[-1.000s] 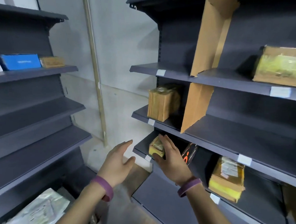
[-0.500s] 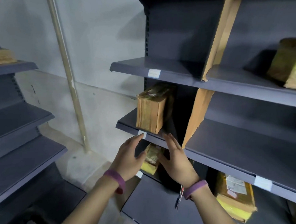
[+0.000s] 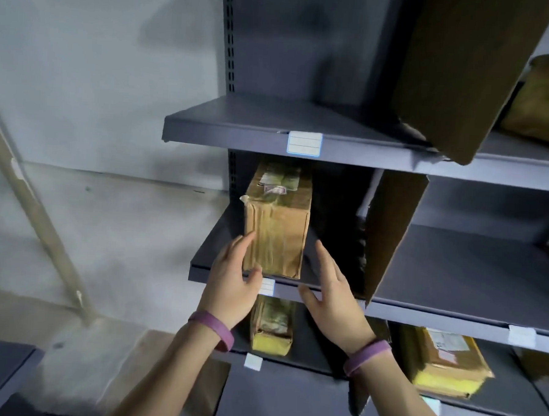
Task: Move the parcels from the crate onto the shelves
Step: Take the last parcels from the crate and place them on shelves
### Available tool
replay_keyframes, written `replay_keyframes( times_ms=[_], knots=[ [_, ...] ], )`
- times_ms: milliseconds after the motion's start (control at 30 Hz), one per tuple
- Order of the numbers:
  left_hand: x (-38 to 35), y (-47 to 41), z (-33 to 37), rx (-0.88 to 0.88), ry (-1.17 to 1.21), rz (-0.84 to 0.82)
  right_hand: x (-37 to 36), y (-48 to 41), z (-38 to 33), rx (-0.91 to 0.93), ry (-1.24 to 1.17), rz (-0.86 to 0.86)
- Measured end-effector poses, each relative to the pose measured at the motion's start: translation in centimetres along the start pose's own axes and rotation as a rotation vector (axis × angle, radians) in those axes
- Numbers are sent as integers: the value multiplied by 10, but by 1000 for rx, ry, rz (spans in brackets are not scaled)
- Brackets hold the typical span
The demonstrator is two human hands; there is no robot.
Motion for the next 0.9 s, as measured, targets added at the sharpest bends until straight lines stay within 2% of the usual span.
replay_keyframes(
  times_ms=[133, 267, 533, 900],
  knots=[
    [1, -15, -18, -41, -41, -36, -7, -7, -14, 71, 188, 74],
    [-5, -21, -30, -84, -37, -126, -14, -11, -21, 83, 263, 115],
    [-22, -27, -41, -96, -22, -277, -38, -20, -10, 53, 272, -5],
    [-33, -45, -48, -59, -9, -301, -43, -40, 4, -2, 272, -32]
  ],
)
Point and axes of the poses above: each hand's wrist, its own y-axis away from the middle knuckle, its own x-axis out of the back of the hand, z = x × y, the point moved 5 cm from there along -y, towards the middle knuckle, and after that the axes turned 1 degree about z, right-handed, at the moved point
